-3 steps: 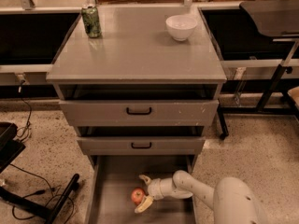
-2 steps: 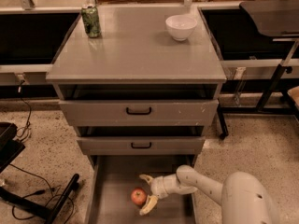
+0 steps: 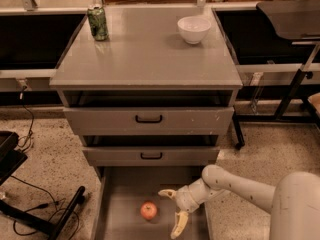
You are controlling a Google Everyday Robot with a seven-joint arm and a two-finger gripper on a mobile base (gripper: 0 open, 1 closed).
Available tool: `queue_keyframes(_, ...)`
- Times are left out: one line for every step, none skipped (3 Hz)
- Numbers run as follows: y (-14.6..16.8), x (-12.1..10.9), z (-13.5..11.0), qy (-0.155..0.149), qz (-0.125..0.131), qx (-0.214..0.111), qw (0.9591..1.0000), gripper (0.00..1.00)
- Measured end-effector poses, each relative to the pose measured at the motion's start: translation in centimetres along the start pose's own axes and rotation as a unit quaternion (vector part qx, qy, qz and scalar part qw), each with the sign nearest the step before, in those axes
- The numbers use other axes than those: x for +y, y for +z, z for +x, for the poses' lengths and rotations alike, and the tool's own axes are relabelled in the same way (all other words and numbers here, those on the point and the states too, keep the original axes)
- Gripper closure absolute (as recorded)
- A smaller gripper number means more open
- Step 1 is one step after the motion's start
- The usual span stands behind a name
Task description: Place apple into bottom drawer
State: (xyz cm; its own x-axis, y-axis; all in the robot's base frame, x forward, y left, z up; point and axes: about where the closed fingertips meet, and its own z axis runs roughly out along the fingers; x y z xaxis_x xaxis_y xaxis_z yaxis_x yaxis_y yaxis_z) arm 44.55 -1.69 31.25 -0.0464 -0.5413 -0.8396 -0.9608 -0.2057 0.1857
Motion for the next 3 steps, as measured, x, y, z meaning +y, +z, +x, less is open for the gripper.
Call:
queue_keyframes(-3.8, 4.9, -2.2, 0.012, -0.024, 0.067, 0.9974, 0.0)
queue_keyframes(-6.6, 8.6, -4.3, 0.021, -0.01, 0.144, 0.9894, 0.0)
queue_keyframes(-9.5, 11.9, -6.3, 0.019, 0.025, 0.211, 0.9769, 0.0)
